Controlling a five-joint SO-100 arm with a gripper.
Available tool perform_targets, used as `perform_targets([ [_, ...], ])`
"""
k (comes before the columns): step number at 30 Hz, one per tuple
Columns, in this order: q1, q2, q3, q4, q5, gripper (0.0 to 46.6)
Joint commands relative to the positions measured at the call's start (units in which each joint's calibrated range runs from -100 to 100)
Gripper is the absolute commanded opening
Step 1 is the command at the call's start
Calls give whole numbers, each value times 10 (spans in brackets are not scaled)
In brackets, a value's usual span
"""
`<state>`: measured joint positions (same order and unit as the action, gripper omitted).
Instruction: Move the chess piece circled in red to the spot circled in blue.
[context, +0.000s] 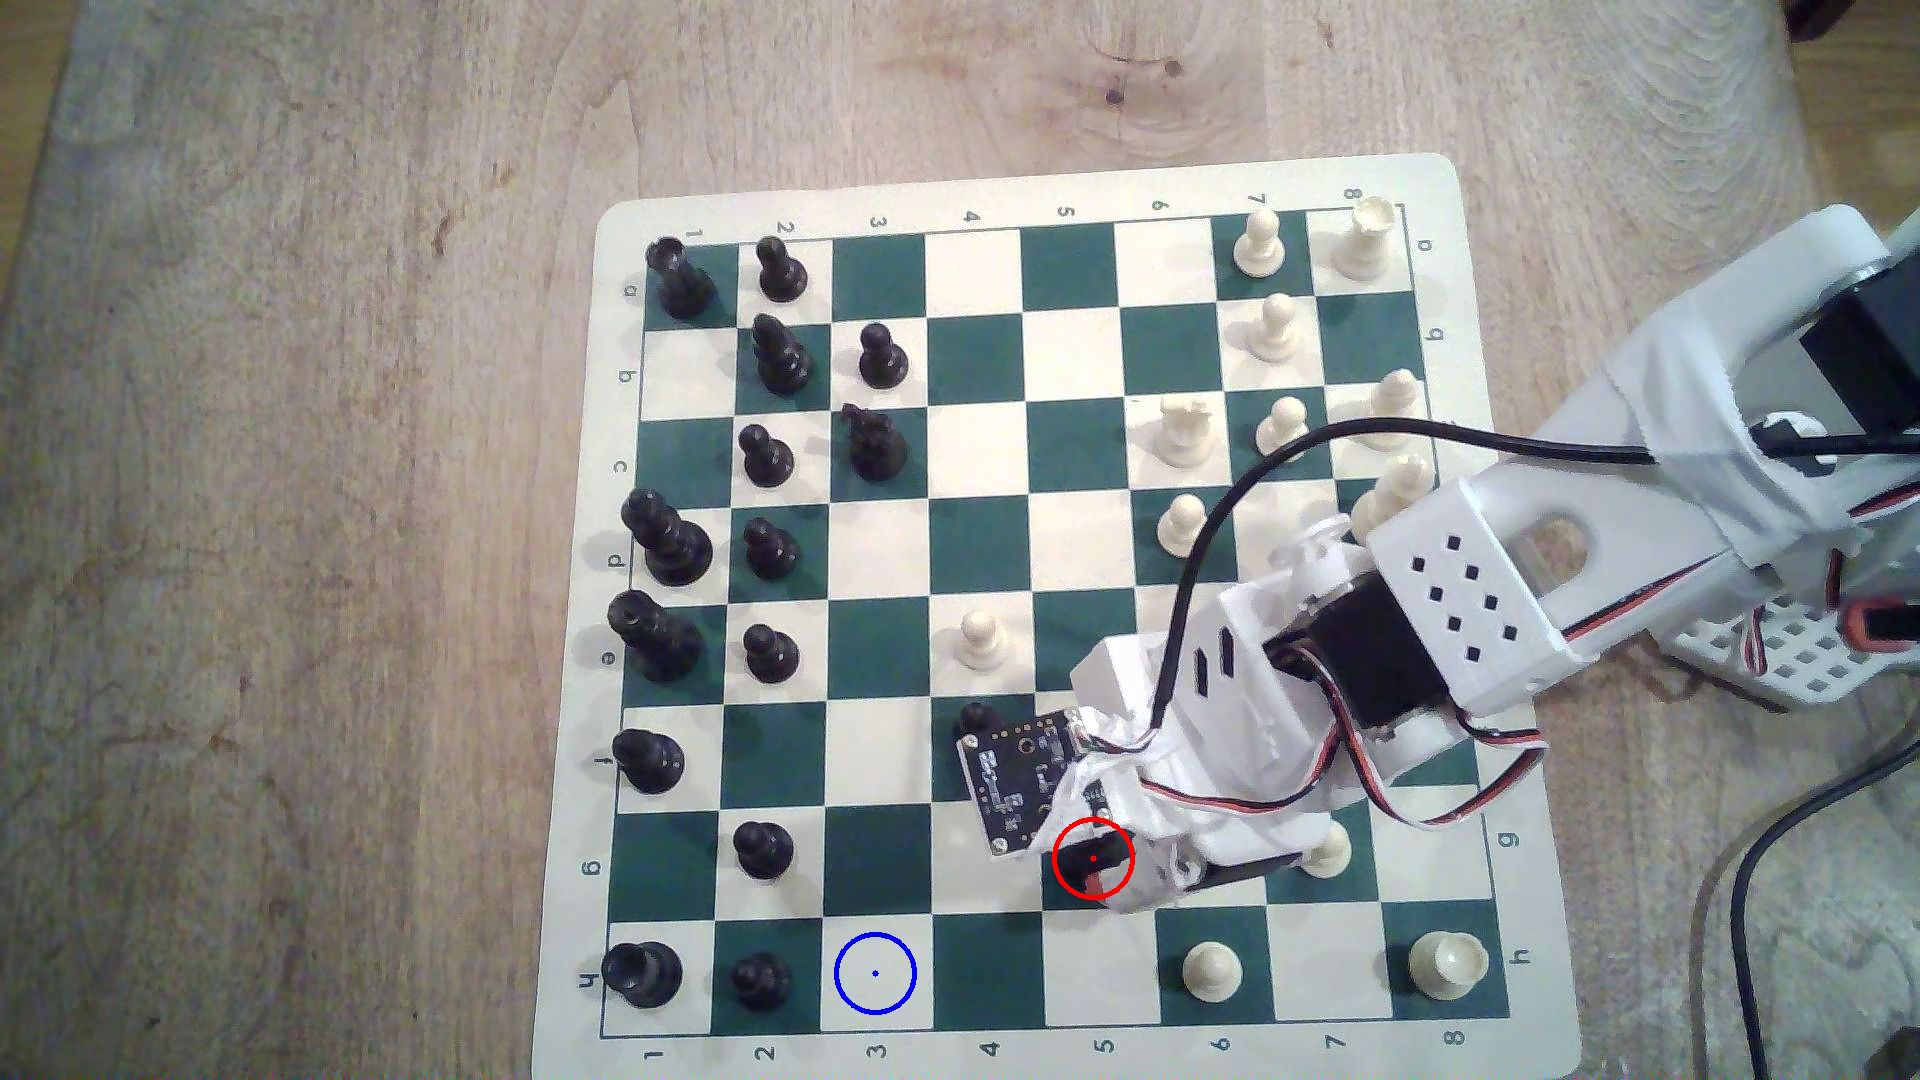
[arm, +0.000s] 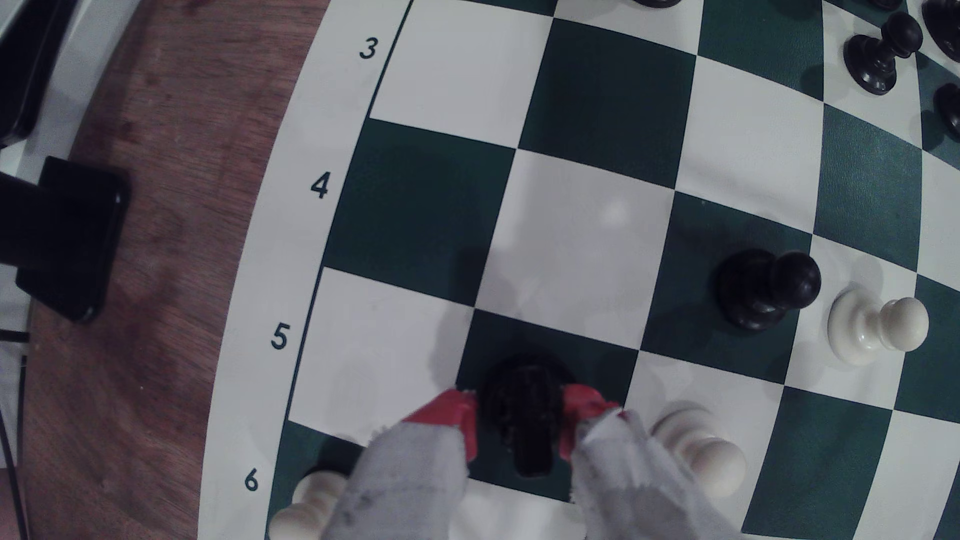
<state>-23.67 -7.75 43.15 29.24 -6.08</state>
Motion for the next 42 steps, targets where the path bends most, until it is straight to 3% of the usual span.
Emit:
perform_targets([
  [1, -9, -18, -30, -11, -3, 82],
  [9, -7, -14, -40, -12, -4, 84],
  [14, -5, -14, -40, -13, -4, 7],
  [23, -3, -39, -47, -1, -11, 3],
  [33, -4, -90, -167, 109, -17, 3],
  [42, -8, 38, -313, 92, -15, 3],
])
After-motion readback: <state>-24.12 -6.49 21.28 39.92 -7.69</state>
